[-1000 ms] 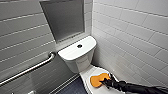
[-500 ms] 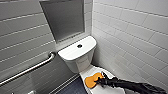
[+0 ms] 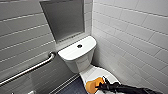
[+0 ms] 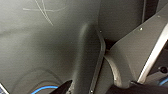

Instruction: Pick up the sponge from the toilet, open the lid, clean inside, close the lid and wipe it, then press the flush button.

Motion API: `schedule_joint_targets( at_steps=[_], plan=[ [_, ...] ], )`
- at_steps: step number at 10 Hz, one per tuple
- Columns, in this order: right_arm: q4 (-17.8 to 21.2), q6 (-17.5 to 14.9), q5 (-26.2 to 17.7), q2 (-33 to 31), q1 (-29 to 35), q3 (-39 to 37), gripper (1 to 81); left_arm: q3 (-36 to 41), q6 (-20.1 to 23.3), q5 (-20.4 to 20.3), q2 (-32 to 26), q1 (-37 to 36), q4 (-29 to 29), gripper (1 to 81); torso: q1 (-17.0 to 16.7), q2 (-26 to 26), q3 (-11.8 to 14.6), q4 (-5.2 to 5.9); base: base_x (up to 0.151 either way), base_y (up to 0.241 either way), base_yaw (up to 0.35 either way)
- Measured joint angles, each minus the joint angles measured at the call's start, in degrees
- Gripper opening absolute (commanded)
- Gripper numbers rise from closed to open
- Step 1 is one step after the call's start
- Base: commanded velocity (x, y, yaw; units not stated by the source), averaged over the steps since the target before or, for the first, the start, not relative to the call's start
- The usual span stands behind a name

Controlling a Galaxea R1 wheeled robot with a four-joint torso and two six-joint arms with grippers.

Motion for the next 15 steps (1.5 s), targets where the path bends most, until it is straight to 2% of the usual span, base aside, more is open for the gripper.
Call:
schedule_joint_targets(
  at_steps=[4, 9, 15],
  plan=[
    [1.0, -0.2, -1.9, -7.0, -2.8, 5.5, 1.0, 0.0, 0.0, 0.0, 0.0, 0.0, 0.0, 81.1, 0.0, 0.0, 0.0, 0.0, 0.0, 0.0, 0.0],
    [1.0, -0.2, -0.8, -18.0, -6.1, 16.0, 1.0, 0.0, 0.0, 0.0, 0.0, 0.0, 0.0, 81.1, 0.0, 0.0, 0.0, 0.0, 0.0, 0.0, 0.0],
    [1.9, -0.4, 0.1, -26.1, -10.5, 21.5, 1.0, 0.0, 0.0, 0.2, 0.1, 0.0, 0.0, 81.1, 0.0, 0.0, 0.0, 0.0, 0.0, 0.0, 0.0]
  ],
)
